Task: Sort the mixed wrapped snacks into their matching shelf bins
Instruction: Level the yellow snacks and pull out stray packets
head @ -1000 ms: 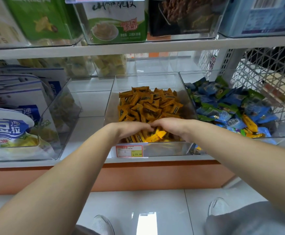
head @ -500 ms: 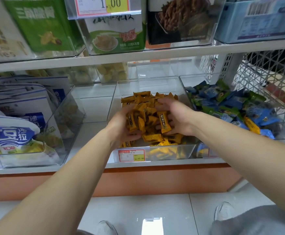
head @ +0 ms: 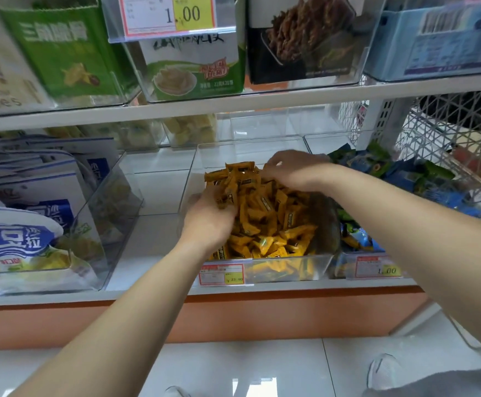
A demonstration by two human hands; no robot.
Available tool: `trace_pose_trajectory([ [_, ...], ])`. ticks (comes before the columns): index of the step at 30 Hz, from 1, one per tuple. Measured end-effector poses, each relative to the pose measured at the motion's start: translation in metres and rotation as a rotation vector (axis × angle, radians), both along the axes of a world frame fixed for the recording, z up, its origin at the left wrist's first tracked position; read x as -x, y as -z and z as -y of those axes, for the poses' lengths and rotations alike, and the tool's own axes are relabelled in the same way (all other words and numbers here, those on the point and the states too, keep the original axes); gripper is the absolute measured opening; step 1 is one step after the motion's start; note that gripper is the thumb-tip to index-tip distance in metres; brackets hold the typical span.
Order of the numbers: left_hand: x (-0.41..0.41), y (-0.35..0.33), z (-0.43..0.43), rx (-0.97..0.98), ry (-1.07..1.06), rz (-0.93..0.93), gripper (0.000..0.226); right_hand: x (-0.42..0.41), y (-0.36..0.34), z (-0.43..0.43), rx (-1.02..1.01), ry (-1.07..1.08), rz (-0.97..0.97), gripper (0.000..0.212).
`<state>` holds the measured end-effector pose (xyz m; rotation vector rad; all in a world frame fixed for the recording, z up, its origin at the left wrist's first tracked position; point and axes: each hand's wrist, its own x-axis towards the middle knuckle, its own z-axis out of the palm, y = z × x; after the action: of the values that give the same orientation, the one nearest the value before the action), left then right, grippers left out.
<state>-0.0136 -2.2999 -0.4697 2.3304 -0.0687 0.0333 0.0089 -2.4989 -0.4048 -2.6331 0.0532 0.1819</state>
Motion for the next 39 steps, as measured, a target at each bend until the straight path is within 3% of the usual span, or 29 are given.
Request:
trace_pose_trajectory([
  [4, -0.012, 0.007, 0.014, -0.013, -0.12, -0.154, 0.064, -0.038, 0.019, -0.002, 0.202, -0.034, -0.22, 0.098],
  [7, -0.023, 0.009, 0.018, -0.023, -0.115, -0.183, 0.039, -0.058, 0.028, -0.009, 0.226, -0.028, -0.268, 0.109],
  [12, -0.034, 0.014, 0.018, -0.03, -0.069, -0.306, 0.059, -0.074, 0.04, -0.008, 0.173, -0.029, -0.34, 0.117],
  [15, -0.036, 0.015, 0.021, -0.053, -0.077, -0.328, 0.077, -0.078, 0.042, -0.009, 0.121, -0.045, -0.422, 0.104],
  [17, -0.038, 0.018, 0.019, -0.064, -0.074, -0.326, 0.08, -0.079, 0.044, -0.01, 0.048, -0.048, -0.508, 0.102],
  [20, -0.042, 0.022, 0.018, -0.043, -0.051, -0.327, 0.079, -0.075, 0.05, -0.009, -0.011, 0.021, -0.528, 0.117],
  [24, -0.043, 0.022, 0.02, 0.032, -0.023, -0.376, 0.079, -0.071, 0.059, -0.011, -0.195, 0.059, -0.571, 0.114],
  [26, -0.041, 0.021, 0.024, 0.118, -0.007, -0.39, 0.085, -0.069, 0.061, -0.012, -0.255, 0.067, -0.585, 0.109],
  [28, -0.038, 0.016, 0.029, 0.274, -0.018, -0.41, 0.108, -0.067, 0.058, -0.012, -0.293, 0.1, -0.576, 0.102],
  [30, -0.038, 0.014, 0.032, 0.386, -0.033, -0.422, 0.119, -0.064, 0.054, -0.012, -0.331, 0.118, -0.546, 0.083],
  [32, -0.038, 0.016, 0.032, 0.521, -0.038, -0.439, 0.109, -0.061, 0.05, -0.014, -0.408, 0.117, -0.555, 0.065],
  [36, -0.039, 0.021, 0.028, 0.796, -0.037, -0.431, 0.07, -0.056, 0.046, -0.012, -0.492, 0.118, -0.598, 0.069],
  [39, -0.038, 0.017, 0.027, 0.976, -0.005, -0.442, 0.059, -0.055, 0.041, -0.01, -0.582, 0.092, -0.561, 0.063],
])
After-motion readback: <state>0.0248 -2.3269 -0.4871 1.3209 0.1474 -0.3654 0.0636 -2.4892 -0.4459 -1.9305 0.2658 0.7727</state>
